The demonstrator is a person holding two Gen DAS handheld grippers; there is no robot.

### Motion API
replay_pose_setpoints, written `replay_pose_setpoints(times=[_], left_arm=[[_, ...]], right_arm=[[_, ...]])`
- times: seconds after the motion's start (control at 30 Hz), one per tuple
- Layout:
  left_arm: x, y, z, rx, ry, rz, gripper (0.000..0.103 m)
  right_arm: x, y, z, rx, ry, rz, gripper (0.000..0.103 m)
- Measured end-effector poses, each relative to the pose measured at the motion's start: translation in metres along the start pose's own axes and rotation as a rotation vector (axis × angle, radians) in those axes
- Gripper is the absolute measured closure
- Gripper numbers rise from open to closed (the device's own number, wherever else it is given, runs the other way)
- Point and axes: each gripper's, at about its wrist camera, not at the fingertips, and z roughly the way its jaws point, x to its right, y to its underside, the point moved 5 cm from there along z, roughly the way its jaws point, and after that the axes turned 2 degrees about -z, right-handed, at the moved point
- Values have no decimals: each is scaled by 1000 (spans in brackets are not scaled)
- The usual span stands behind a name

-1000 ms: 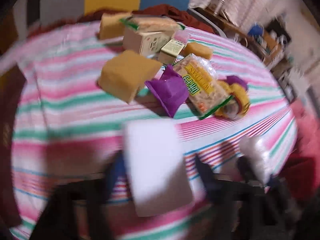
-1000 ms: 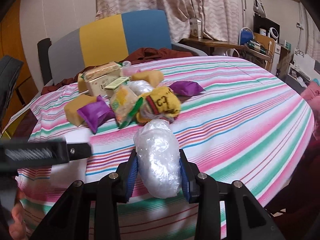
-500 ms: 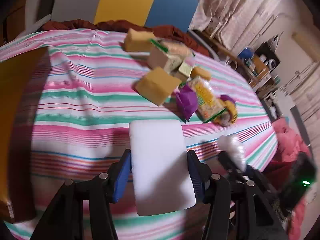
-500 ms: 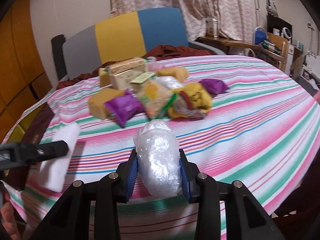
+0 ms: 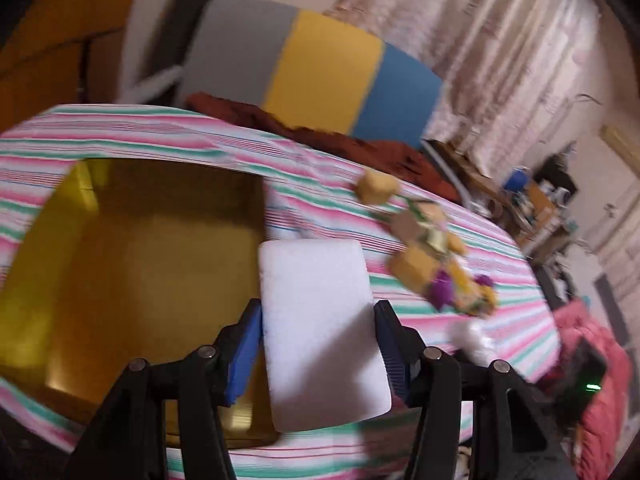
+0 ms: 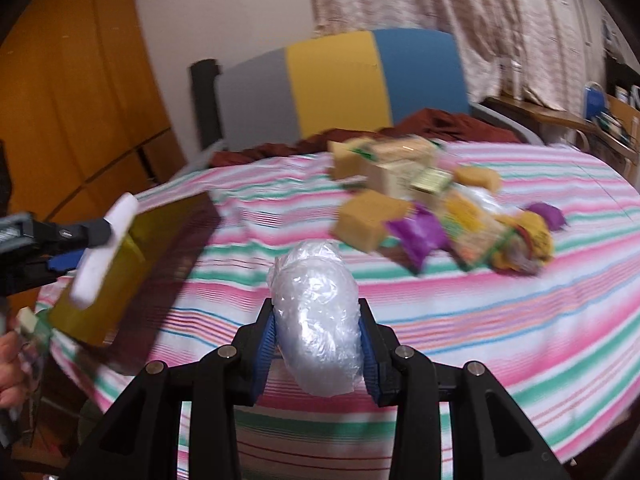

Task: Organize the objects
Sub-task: 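Drop the white block in the tray with left tool while right tool holds bag, then lower the clear plastic bag into the gold tray and open the right tool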

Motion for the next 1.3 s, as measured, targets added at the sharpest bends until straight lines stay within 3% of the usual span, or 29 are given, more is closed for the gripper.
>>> replay_pose_setpoints(times=[0.33,0.63,0.73,0.8,0.87,1.17,1.23,1.3], left_arm=[[-135,2,-2,-58,-264,-112,46],[-201,13,10,-139,-450,-160,44],[-208,11,1,-116,-497,-180,27],[-207,6,-7,-83,-454,-219,11],[-205,1,-16,-44,-443,-244,2],[-207,-15,-61,162,-377,-392,0],[-210,-15,-70,202,-372,-428,0],[-212,-15,-74,221,-370,-440,0]], right_arm=[[-94,-19,11,11,-207,-99,66],[-158,-23,26,-22,-286,-206,66],[-176,-21,35,-51,-303,-231,66],[-187,-20,42,-72,-318,-244,66],[-198,-16,50,-97,-326,-259,65],[-232,3,82,-198,-388,-260,65],[-237,8,88,-230,-408,-247,59],[-239,10,89,-231,-420,-232,46]])
